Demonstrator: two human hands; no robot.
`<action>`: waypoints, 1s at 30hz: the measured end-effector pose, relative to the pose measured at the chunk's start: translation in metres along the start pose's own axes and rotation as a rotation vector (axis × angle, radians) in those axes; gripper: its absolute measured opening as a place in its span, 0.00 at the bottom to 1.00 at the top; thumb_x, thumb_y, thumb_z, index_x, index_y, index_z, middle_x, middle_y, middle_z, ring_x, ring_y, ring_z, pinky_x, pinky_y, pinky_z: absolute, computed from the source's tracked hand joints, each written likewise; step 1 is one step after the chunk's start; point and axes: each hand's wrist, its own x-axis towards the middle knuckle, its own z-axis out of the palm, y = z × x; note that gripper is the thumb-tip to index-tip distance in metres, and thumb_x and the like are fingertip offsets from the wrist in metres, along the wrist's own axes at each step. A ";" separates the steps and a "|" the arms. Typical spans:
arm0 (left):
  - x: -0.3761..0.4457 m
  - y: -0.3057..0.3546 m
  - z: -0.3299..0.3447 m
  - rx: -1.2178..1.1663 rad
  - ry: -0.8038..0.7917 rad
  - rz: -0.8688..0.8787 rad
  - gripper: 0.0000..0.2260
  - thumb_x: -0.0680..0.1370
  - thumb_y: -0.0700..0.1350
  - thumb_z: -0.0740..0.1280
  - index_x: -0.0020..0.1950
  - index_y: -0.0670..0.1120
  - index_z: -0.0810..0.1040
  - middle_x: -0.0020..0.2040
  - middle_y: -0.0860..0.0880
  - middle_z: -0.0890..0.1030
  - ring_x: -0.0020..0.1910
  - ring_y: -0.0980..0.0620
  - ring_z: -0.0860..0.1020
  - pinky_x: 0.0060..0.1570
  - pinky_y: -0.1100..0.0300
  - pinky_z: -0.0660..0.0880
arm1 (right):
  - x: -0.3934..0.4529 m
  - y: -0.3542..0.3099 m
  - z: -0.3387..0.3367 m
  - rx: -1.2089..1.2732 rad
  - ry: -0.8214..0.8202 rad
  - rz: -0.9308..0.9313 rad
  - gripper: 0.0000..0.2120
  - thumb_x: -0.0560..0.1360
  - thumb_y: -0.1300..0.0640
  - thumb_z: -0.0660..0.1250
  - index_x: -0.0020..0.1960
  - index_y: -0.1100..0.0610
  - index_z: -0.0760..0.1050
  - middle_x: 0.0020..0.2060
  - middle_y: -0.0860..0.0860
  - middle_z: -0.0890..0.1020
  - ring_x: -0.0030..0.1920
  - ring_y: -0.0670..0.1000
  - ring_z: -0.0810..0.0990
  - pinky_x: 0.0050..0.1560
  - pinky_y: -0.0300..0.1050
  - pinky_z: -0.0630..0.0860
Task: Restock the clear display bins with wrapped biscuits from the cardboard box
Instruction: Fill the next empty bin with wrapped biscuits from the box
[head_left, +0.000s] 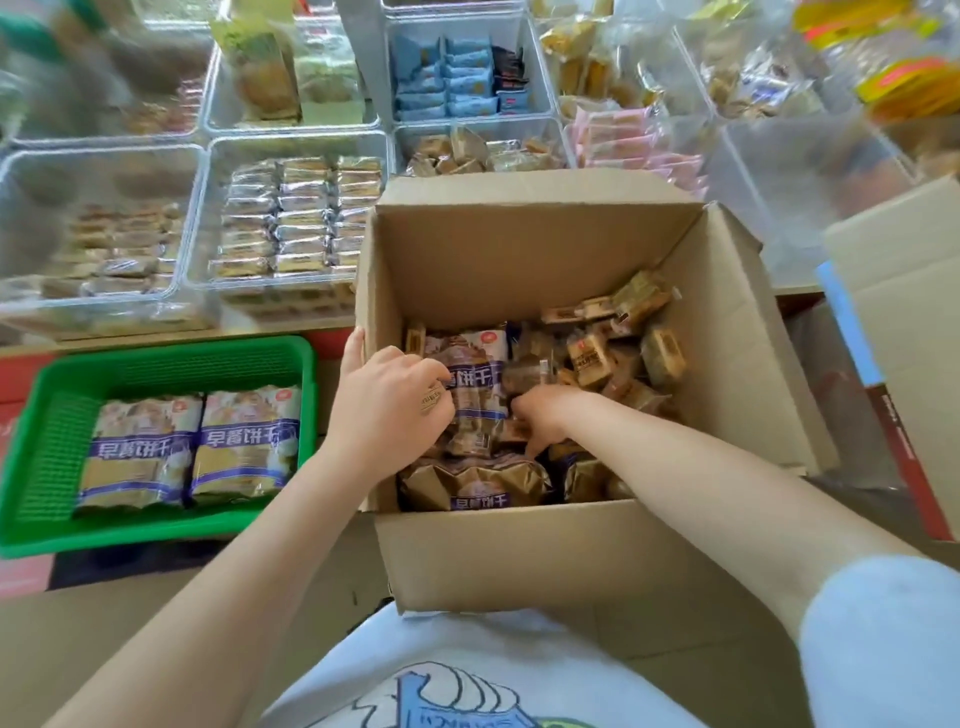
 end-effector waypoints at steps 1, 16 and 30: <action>0.000 -0.001 0.001 0.002 0.014 0.003 0.07 0.78 0.50 0.69 0.52 0.51 0.85 0.46 0.52 0.86 0.52 0.48 0.82 0.75 0.35 0.55 | 0.003 0.002 0.003 -0.011 -0.013 -0.006 0.32 0.73 0.48 0.76 0.73 0.55 0.70 0.63 0.53 0.78 0.58 0.55 0.79 0.52 0.46 0.79; -0.004 -0.009 0.007 -0.305 0.084 -0.043 0.26 0.78 0.55 0.64 0.76 0.53 0.67 0.60 0.56 0.81 0.64 0.54 0.76 0.80 0.47 0.48 | -0.037 0.023 -0.053 1.383 0.000 -0.289 0.15 0.83 0.58 0.59 0.64 0.66 0.75 0.46 0.60 0.83 0.39 0.52 0.82 0.37 0.42 0.77; -0.002 -0.122 -0.076 -1.120 0.147 -0.305 0.14 0.81 0.44 0.67 0.66 0.50 0.75 0.49 0.48 0.85 0.37 0.55 0.83 0.32 0.67 0.74 | -0.070 -0.116 -0.143 1.336 0.325 -0.636 0.16 0.79 0.56 0.68 0.65 0.61 0.76 0.54 0.63 0.82 0.48 0.58 0.82 0.43 0.45 0.81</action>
